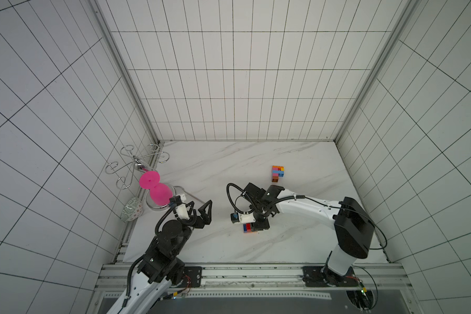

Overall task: Assemble the letter p with lego
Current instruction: Assemble the lego brick with the lego brick.

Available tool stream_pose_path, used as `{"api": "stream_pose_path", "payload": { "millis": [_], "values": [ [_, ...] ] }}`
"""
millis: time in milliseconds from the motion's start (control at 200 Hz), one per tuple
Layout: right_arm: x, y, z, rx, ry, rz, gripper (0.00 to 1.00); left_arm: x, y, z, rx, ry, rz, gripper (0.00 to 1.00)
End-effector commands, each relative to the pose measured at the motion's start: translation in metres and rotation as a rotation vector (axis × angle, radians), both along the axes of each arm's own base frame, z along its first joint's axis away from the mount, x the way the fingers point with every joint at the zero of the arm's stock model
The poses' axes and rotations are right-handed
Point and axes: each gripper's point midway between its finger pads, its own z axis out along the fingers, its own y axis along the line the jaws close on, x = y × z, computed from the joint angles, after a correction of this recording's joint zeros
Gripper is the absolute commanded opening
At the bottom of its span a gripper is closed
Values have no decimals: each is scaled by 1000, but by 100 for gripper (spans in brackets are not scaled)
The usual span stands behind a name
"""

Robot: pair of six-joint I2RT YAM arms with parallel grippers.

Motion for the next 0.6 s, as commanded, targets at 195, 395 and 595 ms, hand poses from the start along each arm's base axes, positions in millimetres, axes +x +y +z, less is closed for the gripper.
{"api": "stream_pose_path", "payload": {
  "millis": [195,395,595],
  "values": [
    [5,9,-7,-30,-11,40,0,2,5,-7,6,24,28,98],
    [4,8,-14,-54,-2,40,0,2,4,-7,6,22,25,98],
    [-1,5,-24,-96,6,43,0,1,4,-7,6,21,23,98]
  ]
}}
